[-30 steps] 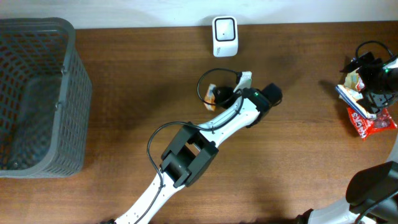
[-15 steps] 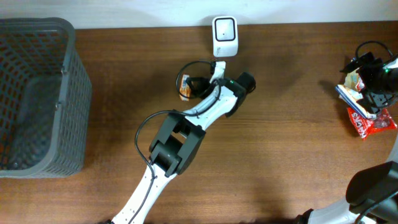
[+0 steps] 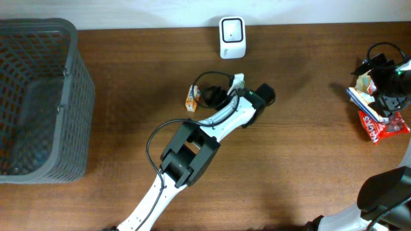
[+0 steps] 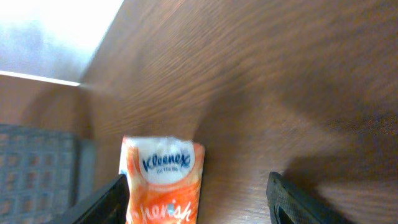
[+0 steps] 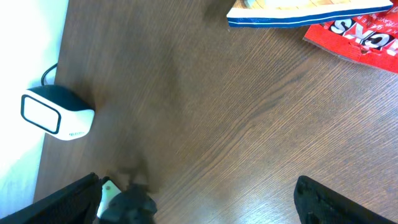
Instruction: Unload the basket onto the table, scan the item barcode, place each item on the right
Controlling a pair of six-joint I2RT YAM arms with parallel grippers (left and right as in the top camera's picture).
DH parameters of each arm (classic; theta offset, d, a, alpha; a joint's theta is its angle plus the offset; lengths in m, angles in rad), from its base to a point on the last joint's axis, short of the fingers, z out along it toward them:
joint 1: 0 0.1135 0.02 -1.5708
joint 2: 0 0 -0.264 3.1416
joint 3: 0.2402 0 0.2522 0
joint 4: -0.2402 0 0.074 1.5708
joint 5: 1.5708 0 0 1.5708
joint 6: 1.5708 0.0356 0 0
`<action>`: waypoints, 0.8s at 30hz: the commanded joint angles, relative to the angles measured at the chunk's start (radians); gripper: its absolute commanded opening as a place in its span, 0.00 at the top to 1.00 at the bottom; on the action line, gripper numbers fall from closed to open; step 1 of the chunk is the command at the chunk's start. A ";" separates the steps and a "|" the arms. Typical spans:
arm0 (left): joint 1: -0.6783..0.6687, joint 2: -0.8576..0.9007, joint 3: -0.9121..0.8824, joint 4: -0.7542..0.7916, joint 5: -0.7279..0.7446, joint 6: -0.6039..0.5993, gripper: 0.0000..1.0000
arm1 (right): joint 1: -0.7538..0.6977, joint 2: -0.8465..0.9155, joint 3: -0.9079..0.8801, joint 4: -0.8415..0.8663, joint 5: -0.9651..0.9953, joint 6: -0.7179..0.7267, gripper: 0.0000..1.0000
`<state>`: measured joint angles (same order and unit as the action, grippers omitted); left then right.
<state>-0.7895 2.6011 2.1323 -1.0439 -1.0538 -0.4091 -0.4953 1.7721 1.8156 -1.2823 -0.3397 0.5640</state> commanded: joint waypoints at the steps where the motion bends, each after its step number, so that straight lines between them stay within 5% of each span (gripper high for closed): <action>1: 0.023 -0.110 0.131 -0.045 0.181 -0.002 0.31 | 0.004 0.002 0.002 -0.001 -0.005 -0.010 0.02; 5: 0.064 -0.201 0.245 -0.124 0.299 -0.002 0.31 | 0.004 0.002 0.002 -0.001 -0.005 -0.010 0.02; 12: 0.251 -0.334 0.377 -0.291 0.391 -0.002 0.06 | 0.005 0.002 0.002 -0.001 -0.005 -0.010 0.02; 14: 0.329 -0.330 0.370 -0.333 0.584 -0.001 0.47 | 0.004 0.002 0.002 -0.001 -0.005 -0.010 0.02; 17: 0.424 -0.301 0.370 -0.372 0.842 -0.001 0.80 | 0.004 0.002 0.002 -0.001 -0.005 -0.010 0.02; 19: 0.452 -0.268 0.369 -0.391 0.822 -0.001 0.93 | 0.004 0.002 0.002 -0.001 -0.005 -0.010 0.02; 24: 0.467 -0.095 0.369 -0.431 0.822 -0.001 1.00 | 0.004 0.002 0.002 -0.001 -0.005 -0.010 0.02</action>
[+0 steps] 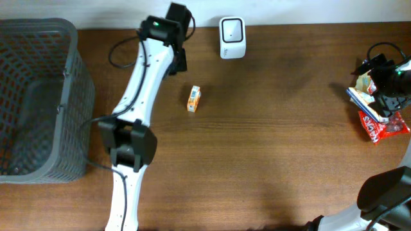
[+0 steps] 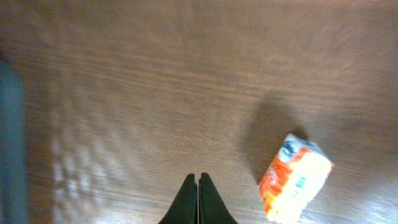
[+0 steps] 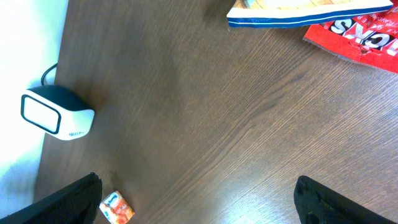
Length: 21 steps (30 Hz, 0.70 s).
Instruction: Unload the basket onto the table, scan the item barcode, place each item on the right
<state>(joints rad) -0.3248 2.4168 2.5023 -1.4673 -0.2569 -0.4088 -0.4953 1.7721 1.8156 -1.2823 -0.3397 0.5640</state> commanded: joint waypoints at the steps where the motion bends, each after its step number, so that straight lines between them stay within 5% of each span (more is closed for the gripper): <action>1: 0.003 0.106 -0.001 -0.011 0.026 -0.002 0.87 | 0.005 0.002 0.002 -0.001 -0.005 -0.010 0.02; 2: 0.003 0.119 -0.001 -0.010 0.025 -0.002 0.56 | 0.004 0.002 0.002 -0.001 -0.005 -0.010 0.02; 4: 0.013 0.119 0.000 0.008 0.019 -0.002 0.09 | 0.005 0.002 0.002 -0.001 -0.005 -0.010 0.02; 5: 0.021 0.116 0.006 0.015 -0.001 -0.002 0.01 | 0.004 0.002 0.002 -0.001 -0.005 -0.010 0.02; 13: 0.117 0.120 0.019 -0.003 0.059 -0.002 0.01 | 0.005 0.002 0.002 -0.001 -0.005 -0.010 0.02; 18: 0.117 0.161 0.019 -0.005 0.052 -0.002 0.32 | 0.005 0.002 0.002 -0.001 -0.005 -0.010 0.02; 19: 0.117 0.166 0.019 -0.009 0.052 -0.002 0.43 | 0.005 0.002 0.002 -0.001 -0.005 -0.010 0.02; 21: 0.117 0.169 0.019 -0.023 0.052 -0.002 0.83 | 0.004 0.002 0.002 -0.001 -0.005 -0.010 0.02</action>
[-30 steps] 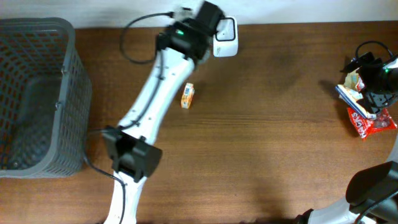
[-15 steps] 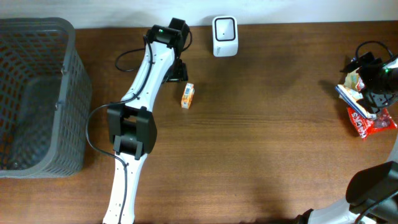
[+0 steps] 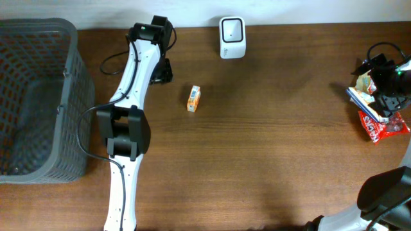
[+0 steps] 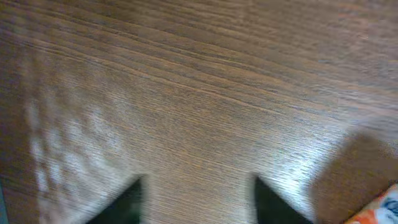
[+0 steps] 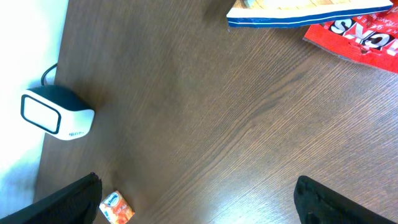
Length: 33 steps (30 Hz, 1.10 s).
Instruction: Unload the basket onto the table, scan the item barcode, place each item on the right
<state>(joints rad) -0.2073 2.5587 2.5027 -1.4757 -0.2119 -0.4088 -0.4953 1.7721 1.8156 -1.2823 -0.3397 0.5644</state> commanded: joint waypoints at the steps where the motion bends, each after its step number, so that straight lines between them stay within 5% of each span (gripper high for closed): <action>1: 0.000 0.027 0.019 -0.023 0.007 -0.002 0.85 | 0.004 0.002 0.002 -0.001 -0.005 -0.010 0.02; 7: 0.016 0.024 0.071 -0.104 0.007 -0.001 0.68 | 0.005 0.002 0.002 -0.001 -0.005 -0.010 0.02; 10: 0.027 0.024 0.203 -0.184 0.022 0.044 0.48 | 0.004 0.002 0.002 -0.001 -0.005 -0.010 0.02; 11: 0.027 0.024 0.265 -0.211 0.034 0.045 0.32 | 0.004 0.002 0.002 -0.001 -0.005 -0.010 0.02; 12: 0.027 0.024 0.298 -0.212 0.046 0.063 0.01 | 0.004 0.002 0.002 -0.001 -0.004 -0.010 0.02; 17: 0.027 0.033 0.311 -0.209 0.059 0.077 0.00 | 0.004 0.002 0.002 -0.001 -0.005 -0.010 0.02; 20: 0.027 0.045 0.311 -0.212 0.060 0.077 0.30 | 0.005 0.002 0.002 -0.001 -0.005 -0.010 0.02; 23: 0.025 0.058 0.311 -0.212 0.094 0.077 0.45 | 0.004 0.002 0.002 -0.001 -0.005 -0.010 0.02; 25: 0.024 0.079 0.311 -0.212 0.151 0.077 0.73 | 0.005 0.002 0.002 -0.001 -0.005 -0.010 0.02; 33: -0.021 0.119 0.294 -0.212 0.249 0.089 1.00 | 0.004 0.002 0.002 -0.001 -0.005 -0.010 0.02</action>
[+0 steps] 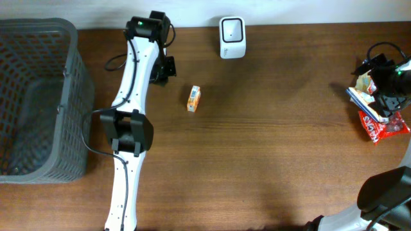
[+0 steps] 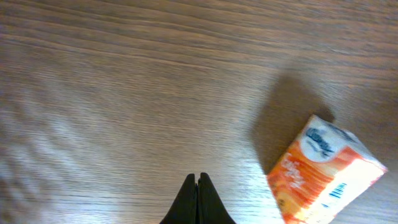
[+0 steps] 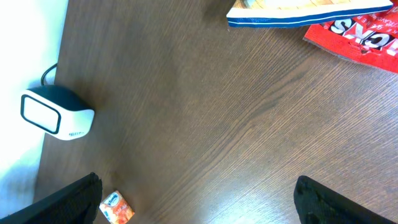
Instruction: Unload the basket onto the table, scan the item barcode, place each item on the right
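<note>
The small orange Kleenex tissue pack [image 1: 194, 99] lies free on the brown table, in front and to the left of the white barcode scanner [image 1: 232, 29] at the back edge. In the left wrist view the pack [image 2: 326, 171] shows a barcode on its side, to the right of my left gripper [image 2: 199, 198], which is shut with nothing in it. Overhead, the left gripper [image 1: 165, 69] hangs left of the pack, apart from it. My right gripper [image 3: 202, 208] stands open and empty at the far right; its view shows the scanner [image 3: 57, 114] and the pack [image 3: 117, 208] far off.
A grey mesh basket [image 1: 78, 96] fills the left side of the table. Under the right arm lie a red snack packet [image 1: 382, 125] and a blue-and-white packet [image 3: 311, 14]. The left arm's links stretch from the front edge up to the back left.
My left gripper was open; now its fingers are pressed together. The tissue pack shows more fully in the left wrist view. The pack and the right arm have not moved.
At first my left arm reached over the table's middle, its gripper open right beside the pack. Then the arm stood at the back left, gripper shut, the pack lying free. After that the gripper was open, and now it is shut again, still empty.
</note>
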Controlling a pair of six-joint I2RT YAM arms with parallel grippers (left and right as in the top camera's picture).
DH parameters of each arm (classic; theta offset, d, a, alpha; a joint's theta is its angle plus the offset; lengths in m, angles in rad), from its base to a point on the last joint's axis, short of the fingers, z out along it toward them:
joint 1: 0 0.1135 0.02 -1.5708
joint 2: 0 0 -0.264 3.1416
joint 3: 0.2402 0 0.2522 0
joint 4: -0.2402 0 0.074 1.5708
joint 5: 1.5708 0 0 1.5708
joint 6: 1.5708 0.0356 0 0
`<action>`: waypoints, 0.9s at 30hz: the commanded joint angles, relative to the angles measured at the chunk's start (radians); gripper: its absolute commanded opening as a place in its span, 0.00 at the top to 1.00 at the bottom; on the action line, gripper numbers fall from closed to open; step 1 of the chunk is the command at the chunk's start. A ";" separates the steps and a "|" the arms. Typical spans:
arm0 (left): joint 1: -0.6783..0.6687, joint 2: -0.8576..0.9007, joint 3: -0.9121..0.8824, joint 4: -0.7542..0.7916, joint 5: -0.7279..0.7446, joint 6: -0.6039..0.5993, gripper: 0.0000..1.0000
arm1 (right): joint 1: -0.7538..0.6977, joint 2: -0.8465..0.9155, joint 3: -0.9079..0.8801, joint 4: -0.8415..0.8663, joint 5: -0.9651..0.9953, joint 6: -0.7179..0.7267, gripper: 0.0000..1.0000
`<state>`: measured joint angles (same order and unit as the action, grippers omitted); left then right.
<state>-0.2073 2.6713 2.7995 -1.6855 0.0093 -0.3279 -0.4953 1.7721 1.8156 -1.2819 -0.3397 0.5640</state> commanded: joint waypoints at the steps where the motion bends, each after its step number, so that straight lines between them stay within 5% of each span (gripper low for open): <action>1: -0.029 0.007 -0.003 -0.003 0.028 0.008 1.00 | 0.005 0.002 0.002 -0.001 -0.005 -0.010 0.02; 27: -0.105 0.124 -0.003 0.024 0.006 0.008 1.00 | 0.004 0.002 0.002 -0.001 -0.005 -0.010 0.02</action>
<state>-0.3176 2.7533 2.7956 -1.6558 0.0227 -0.3286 -0.4953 1.7721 1.8156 -1.2819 -0.3397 0.5640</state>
